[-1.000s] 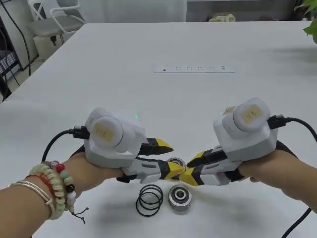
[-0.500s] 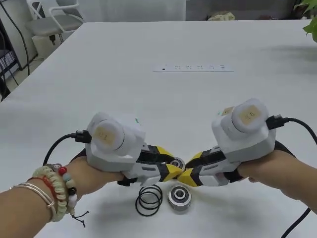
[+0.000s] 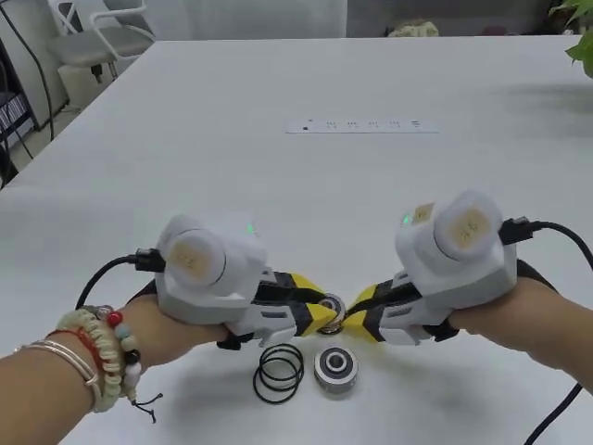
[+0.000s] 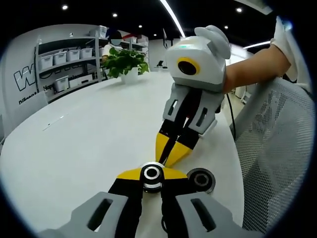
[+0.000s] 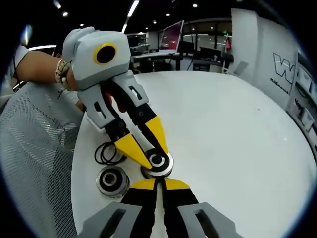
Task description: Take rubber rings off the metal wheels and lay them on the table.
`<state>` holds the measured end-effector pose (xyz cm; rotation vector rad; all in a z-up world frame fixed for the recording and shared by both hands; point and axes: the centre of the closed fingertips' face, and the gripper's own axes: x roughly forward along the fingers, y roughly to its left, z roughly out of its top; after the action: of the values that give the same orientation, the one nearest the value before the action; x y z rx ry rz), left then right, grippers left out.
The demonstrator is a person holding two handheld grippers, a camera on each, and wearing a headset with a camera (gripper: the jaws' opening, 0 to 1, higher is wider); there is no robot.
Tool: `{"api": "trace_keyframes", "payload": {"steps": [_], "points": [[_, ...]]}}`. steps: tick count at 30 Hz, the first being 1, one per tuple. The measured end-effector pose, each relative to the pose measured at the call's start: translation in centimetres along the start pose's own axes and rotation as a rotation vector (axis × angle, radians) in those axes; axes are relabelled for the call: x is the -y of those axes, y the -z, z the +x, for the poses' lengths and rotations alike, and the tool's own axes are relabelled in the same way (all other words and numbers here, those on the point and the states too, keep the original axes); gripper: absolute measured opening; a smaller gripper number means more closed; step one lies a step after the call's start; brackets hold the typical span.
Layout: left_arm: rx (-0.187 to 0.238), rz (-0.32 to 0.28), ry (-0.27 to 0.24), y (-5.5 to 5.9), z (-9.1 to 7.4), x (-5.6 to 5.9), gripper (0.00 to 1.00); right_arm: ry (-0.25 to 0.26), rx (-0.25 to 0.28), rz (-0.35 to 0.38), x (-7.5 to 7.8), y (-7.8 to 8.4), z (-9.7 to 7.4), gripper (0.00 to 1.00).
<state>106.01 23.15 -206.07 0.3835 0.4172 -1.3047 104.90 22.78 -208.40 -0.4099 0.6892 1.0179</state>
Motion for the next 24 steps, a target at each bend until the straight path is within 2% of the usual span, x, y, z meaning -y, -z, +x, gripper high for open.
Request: {"api": "trace_keyframes", "payload": {"steps": [7, 12, 14, 16, 17, 20, 24], "points": [[0.002, 0.004, -0.001, 0.0, 0.0, 0.0, 0.08, 0.016, -0.016, 0.001, 0.3, -0.1, 0.1, 0.0], [0.001, 0.015, 0.0, 0.0, 0.0, 0.0, 0.08, 0.025, -0.022, 0.052, 0.6, -0.1, 0.0, 0.0], [-0.001, 0.019, 0.001, 0.0, 0.0, 0.1, 0.08, 0.036, -0.016, 0.084, 0.9, -0.1, -0.1, 0.0], [-0.002, 0.024, 0.001, 0.0, -0.1, 0.1, 0.08, 0.045, 0.007, 0.137, 1.3, -0.3, -0.3, 0.0], [-0.002, 0.022, 0.002, 0.1, -0.1, 0.1, 0.08, 0.065, 0.026, 0.163, 1.7, -0.6, -0.5, 0.0], [-0.001, 0.025, 0.002, 0.0, -0.1, 0.1, 0.08, 0.032, 0.064, 0.277, 1.6, -1.0, -0.8, 0.0], [-0.001, 0.034, 0.0, 0.0, -0.1, 0.2, 0.08, 0.016, 0.093, 0.325, 1.4, -1.4, -1.0, 0.0]]}}
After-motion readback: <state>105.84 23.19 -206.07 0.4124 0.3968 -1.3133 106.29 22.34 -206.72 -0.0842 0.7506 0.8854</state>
